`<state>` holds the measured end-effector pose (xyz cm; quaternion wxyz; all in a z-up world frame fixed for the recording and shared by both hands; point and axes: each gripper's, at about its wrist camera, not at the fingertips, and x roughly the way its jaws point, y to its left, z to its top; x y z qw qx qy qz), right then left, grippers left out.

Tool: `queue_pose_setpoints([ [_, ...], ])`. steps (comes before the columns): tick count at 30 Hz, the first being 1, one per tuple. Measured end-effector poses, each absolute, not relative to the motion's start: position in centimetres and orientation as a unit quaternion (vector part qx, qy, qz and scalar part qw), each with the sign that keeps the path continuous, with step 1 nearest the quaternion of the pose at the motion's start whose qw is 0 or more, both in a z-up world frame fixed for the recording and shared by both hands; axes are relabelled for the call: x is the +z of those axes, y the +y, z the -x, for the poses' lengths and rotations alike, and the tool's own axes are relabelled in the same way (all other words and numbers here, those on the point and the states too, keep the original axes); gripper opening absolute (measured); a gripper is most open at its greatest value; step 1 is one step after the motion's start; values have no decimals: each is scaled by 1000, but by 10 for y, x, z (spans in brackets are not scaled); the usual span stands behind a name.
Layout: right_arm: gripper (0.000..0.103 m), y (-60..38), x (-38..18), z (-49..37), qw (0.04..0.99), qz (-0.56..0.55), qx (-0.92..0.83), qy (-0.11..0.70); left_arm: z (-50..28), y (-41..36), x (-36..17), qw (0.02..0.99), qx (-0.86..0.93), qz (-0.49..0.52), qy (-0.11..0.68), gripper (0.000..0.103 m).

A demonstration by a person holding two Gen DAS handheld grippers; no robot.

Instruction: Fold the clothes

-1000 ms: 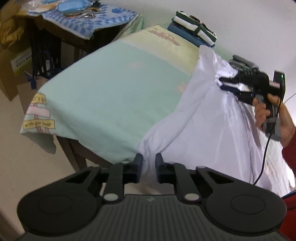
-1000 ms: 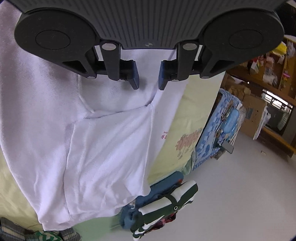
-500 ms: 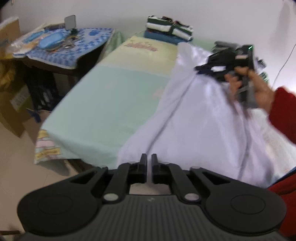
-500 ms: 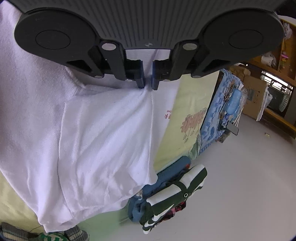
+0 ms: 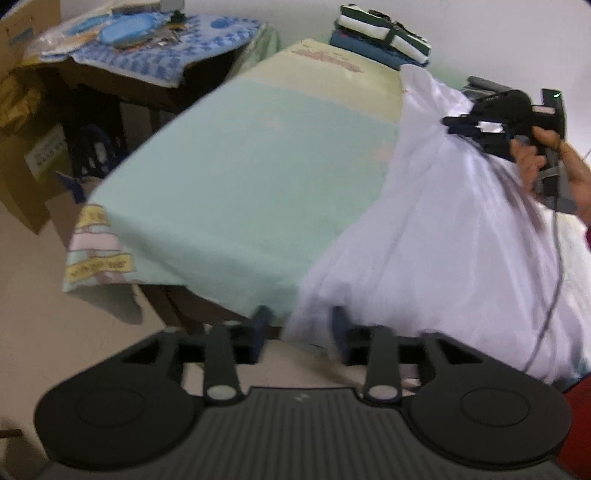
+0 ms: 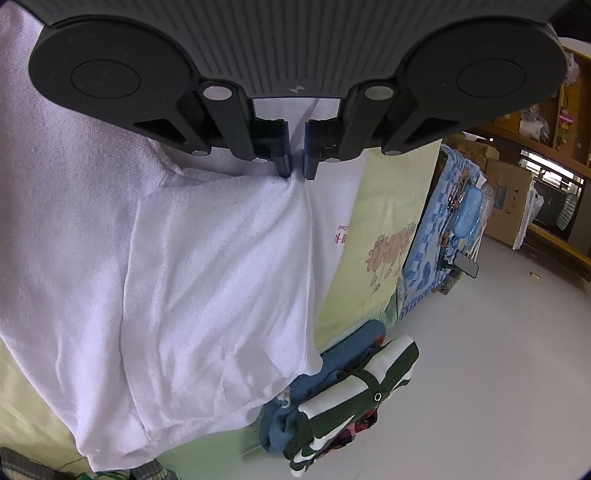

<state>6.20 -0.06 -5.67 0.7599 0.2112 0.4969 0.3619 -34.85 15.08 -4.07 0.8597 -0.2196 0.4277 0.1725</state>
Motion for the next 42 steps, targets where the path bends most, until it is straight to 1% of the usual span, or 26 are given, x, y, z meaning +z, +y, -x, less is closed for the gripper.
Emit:
queue_pose_setpoints([
  [1, 5, -1, -57, -62, 760, -214, 361, 497, 346, 147, -40, 859, 172, 215, 431, 10],
  [2, 5, -1, -58, -62, 759, -217, 360, 498, 344, 143, -39, 859, 174, 208, 434, 7],
  [3, 5, -1, -58, -63, 758, -219, 359, 498, 342, 139, -38, 859, 178, 201, 435, 1],
  [4, 5, -2, -59, -63, 757, -222, 359, 498, 342, 136, -36, 859, 183, 197, 436, 0],
  [8, 5, -2, -59, -64, 755, -226, 359, 499, 345, 126, -24, 860, 210, 178, 431, 0],
  [13, 7, 2, -56, -65, 758, -208, 366, 498, 352, 121, 11, 870, 238, 153, 404, 0],
  [17, 7, 5, -50, -66, 761, -194, 375, 492, 354, 106, 40, 887, 205, 148, 387, 0],
  [20, 7, 6, -43, -66, 764, -187, 387, 481, 351, 90, 50, 894, 168, 136, 392, 0],
  [26, 7, 0, -35, -70, 774, -179, 389, 467, 333, 59, 45, 897, 83, 118, 418, 0],
  [32, 7, -6, -30, -74, 789, -159, 381, 455, 311, 37, 27, 887, 5, 102, 451, 0],
  [38, 6, -6, -22, -76, 800, -136, 384, 441, 303, 13, 8, 869, -40, 32, 493, 0],
  [42, 6, 0, -11, -72, 816, -102, 390, 414, 303, 8, 5, 867, -43, 5, 496, 0],
])
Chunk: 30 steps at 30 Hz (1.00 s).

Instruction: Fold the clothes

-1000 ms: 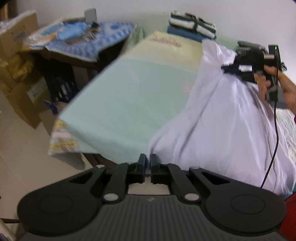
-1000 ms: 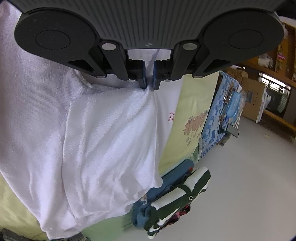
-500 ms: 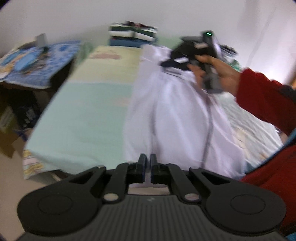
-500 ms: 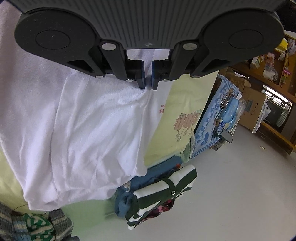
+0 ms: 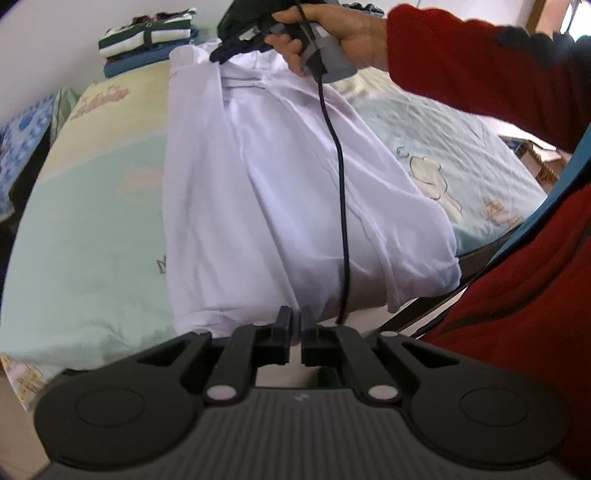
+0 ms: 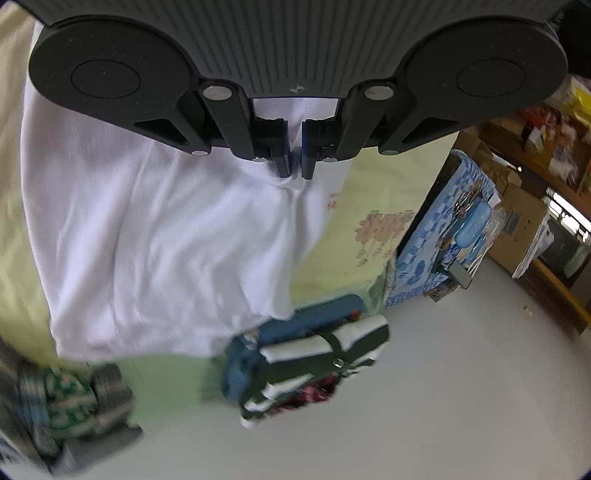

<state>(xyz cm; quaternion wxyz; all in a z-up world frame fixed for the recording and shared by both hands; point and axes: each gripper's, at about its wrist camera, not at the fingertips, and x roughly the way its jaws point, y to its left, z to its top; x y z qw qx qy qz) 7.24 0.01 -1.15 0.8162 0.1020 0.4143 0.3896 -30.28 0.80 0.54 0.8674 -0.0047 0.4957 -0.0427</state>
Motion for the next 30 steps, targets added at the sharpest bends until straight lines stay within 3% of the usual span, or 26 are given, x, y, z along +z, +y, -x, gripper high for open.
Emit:
queue_pose_setpoints([
  [4, 6, 10, -9, -70, 841, -43, 373, 389, 292, 2, -4, 861, -44, -16, 507, 0],
  [8, 6, 8, -24, -79, 835, -51, 357, 415, 285, -1, -9, 854, -42, -25, 517, 0],
  [13, 16, -9, -28, -79, 808, -99, 369, 449, 280, -1, -15, 853, -39, -20, 520, 1],
  [17, 37, -19, -26, -73, 792, -111, 385, 461, 276, 0, -19, 853, -41, -10, 521, 2],
  [30, 41, -20, -44, -70, 761, -182, 396, 480, 297, 30, 29, 871, -42, -12, 490, 23],
])
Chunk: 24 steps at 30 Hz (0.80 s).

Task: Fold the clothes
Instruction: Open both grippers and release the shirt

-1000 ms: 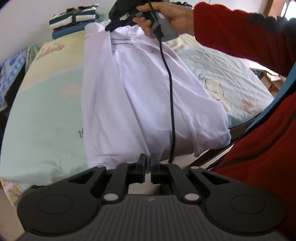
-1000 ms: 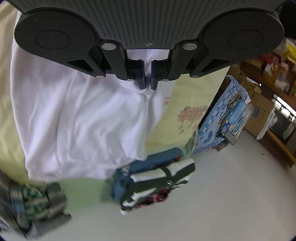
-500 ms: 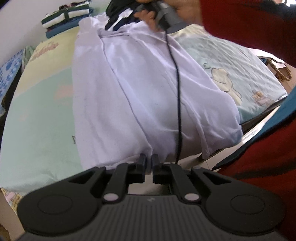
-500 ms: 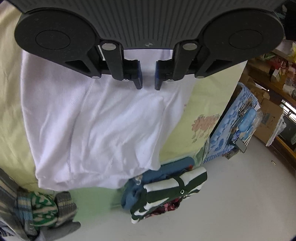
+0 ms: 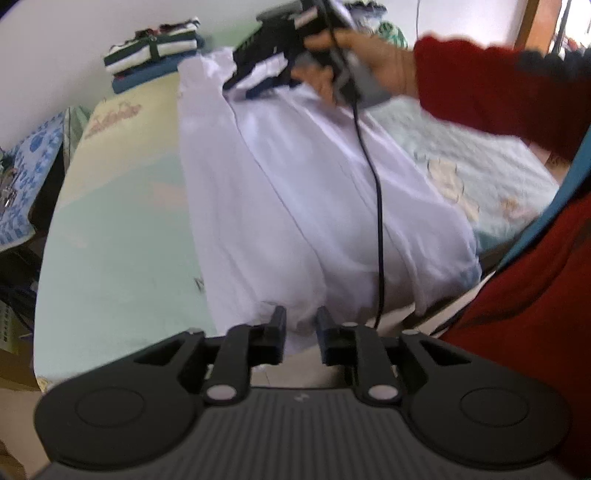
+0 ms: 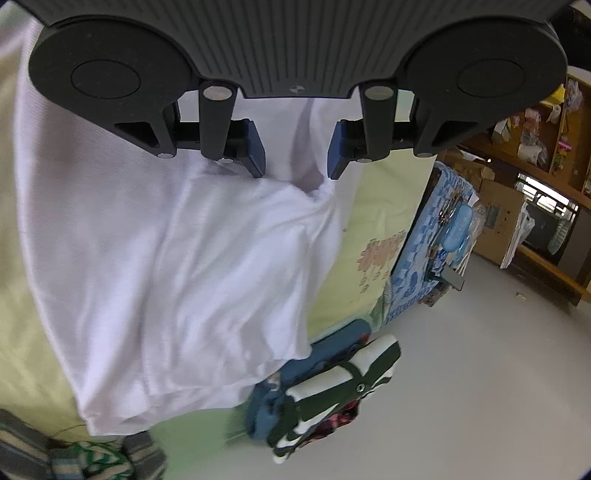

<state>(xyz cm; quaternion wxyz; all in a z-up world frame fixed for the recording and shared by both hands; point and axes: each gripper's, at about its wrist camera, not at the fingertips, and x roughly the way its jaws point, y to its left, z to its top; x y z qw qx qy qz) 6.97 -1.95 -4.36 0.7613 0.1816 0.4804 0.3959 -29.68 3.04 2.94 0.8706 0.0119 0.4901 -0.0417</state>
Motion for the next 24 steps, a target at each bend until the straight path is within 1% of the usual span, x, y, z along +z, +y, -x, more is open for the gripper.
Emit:
queue_pose_setpoints([
  [2, 41, -12, -47, -73, 764, -189, 389, 479, 296, 30, 34, 873, -56, -17, 485, 27],
  [4, 41, -11, -53, -78, 751, -226, 380, 491, 296, 27, 36, 872, -66, -25, 484, 35],
  [6, 42, -12, -58, -83, 740, -270, 367, 494, 296, 27, 32, 868, -66, -34, 492, 37],
  [9, 39, -13, -64, -89, 736, -310, 345, 493, 287, 29, 30, 873, -55, -34, 484, 37],
  [10, 32, -12, -64, -90, 737, -311, 345, 491, 281, 30, 28, 876, -52, -30, 478, 38],
  [11, 16, -11, -60, -89, 745, -298, 350, 483, 277, 30, 27, 879, -48, -29, 473, 39],
  [12, 6, -9, -56, -88, 755, -280, 356, 473, 271, 30, 23, 881, -46, -28, 469, 40],
  [17, 5, -10, -30, -80, 805, -208, 370, 413, 258, 27, -4, 873, -51, -15, 484, 40],
  [20, 5, -6, -32, -83, 821, -168, 359, 411, 255, 26, -17, 866, -55, -7, 496, 42],
  [24, 5, -3, -45, -83, 837, -126, 333, 415, 261, 23, -26, 861, -65, 3, 505, 54],
])
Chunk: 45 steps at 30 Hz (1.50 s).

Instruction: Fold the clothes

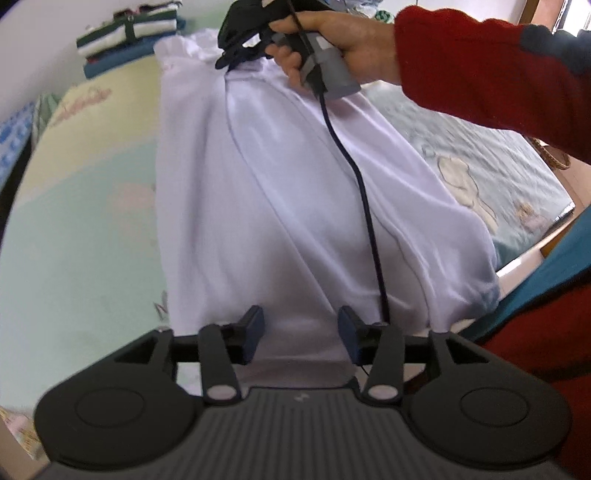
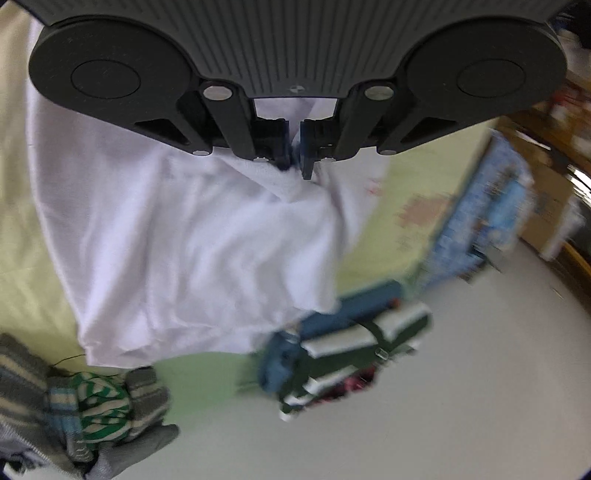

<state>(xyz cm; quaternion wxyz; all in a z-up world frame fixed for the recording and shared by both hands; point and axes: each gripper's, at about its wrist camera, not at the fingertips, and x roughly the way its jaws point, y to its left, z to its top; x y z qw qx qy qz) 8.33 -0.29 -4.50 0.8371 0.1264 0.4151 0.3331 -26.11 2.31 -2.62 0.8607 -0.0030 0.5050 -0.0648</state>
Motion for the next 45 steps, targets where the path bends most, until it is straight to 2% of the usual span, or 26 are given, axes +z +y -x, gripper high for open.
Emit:
queue_pose_setpoints([
  [3, 9, -8, -47, -82, 838, -125, 327, 418, 265, 20, -26, 863, -68, 2, 500, 57],
  [5, 28, -15, -40, -76, 836, -139, 325, 419, 267, 20, -24, 866, -69, 14, 496, 55],
  [7, 40, -24, -33, -64, 825, -153, 350, 416, 268, 17, -21, 871, -68, 17, 487, 52],
  [9, 40, -27, -36, -48, 792, -152, 387, 447, 266, 14, -22, 874, -62, 15, 483, 53],
  [14, 37, -32, -44, 4, 719, -128, 468, 497, 264, 15, -26, 871, -60, 22, 487, 53],
  [16, 37, -33, -46, 23, 704, -130, 490, 498, 263, 17, -25, 868, -59, 31, 492, 62],
  [19, 34, -32, -53, 43, 697, -141, 503, 491, 260, 22, -25, 868, -44, 43, 492, 62],
  [21, 18, -32, -56, 50, 707, -142, 496, 484, 259, 22, -25, 868, -39, 47, 492, 62],
  [22, 3, -32, -57, 49, 707, -139, 492, 488, 258, 21, -24, 868, -39, 47, 493, 62],
  [29, 4, -47, -53, 50, 715, -142, 481, 487, 265, 16, -24, 866, -54, 37, 496, 62],
  [31, 7, -49, -55, 52, 715, -144, 480, 488, 263, 17, -23, 865, -54, 37, 497, 62],
  [33, 20, -51, -55, 51, 703, -161, 481, 498, 265, 17, -20, 865, -55, 36, 498, 62],
  [34, 35, -51, -54, 53, 694, -164, 489, 502, 266, 18, -19, 865, -56, 35, 498, 63],
  [35, 43, -51, -52, 55, 685, -166, 498, 505, 268, 19, -18, 864, -55, 35, 500, 64],
  [40, 38, -44, -55, 83, 635, -131, 556, 520, 276, 26, -20, 857, -43, 42, 512, 65],
  [42, 25, -39, -55, 97, 627, -103, 574, 516, 278, 25, -17, 859, -38, 32, 509, 65],
  [43, 10, -37, -55, 103, 625, -85, 582, 514, 279, 25, -15, 860, -35, 27, 508, 65],
  [44, 3, -35, -55, 109, 623, -68, 585, 515, 280, 26, -15, 861, -33, 24, 507, 66],
  [45, 3, -35, -53, 111, 626, -59, 585, 512, 281, 27, -15, 861, -31, 25, 508, 67],
])
